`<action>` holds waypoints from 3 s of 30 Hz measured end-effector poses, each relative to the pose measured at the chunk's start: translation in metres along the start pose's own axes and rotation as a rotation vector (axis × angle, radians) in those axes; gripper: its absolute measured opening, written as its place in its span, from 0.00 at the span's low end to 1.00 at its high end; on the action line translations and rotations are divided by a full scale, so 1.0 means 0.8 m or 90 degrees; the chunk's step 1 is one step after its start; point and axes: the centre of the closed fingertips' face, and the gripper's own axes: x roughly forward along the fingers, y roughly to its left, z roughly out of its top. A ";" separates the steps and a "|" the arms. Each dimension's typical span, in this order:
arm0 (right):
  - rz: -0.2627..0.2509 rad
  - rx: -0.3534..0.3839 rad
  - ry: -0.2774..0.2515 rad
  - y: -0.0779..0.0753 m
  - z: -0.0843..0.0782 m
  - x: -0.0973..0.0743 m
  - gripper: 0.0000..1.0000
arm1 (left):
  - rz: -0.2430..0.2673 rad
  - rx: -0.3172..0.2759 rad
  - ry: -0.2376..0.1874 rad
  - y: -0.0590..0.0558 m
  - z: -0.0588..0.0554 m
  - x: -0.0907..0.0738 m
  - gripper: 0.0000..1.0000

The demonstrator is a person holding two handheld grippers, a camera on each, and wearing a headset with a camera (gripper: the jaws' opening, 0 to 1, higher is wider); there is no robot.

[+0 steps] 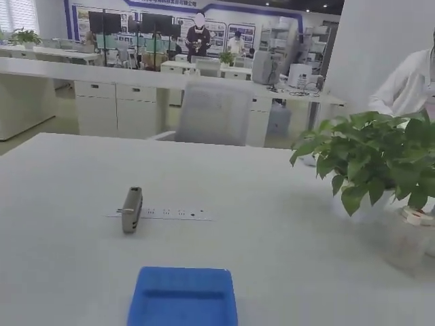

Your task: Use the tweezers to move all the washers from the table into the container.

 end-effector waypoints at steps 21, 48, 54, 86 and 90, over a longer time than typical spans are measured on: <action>0.001 -0.009 0.003 0.001 0.000 0.001 0.93 | 0.007 0.067 -0.064 -0.029 0.035 -0.036 0.00; 0.017 -0.030 0.013 0.007 -0.003 0.003 0.91 | 0.072 0.066 -0.156 -0.023 0.080 -0.120 0.00; 0.015 -0.029 0.014 0.007 -0.003 0.003 0.90 | 0.074 0.064 -0.145 -0.019 0.074 -0.120 0.00; 0.177 -0.038 0.045 0.066 -0.007 0.015 0.85 | 0.043 0.063 -0.136 -0.015 0.070 -0.116 0.00; 0.275 -0.107 0.062 0.104 0.005 0.035 0.67 | 0.035 0.070 -0.129 -0.015 0.068 -0.115 0.00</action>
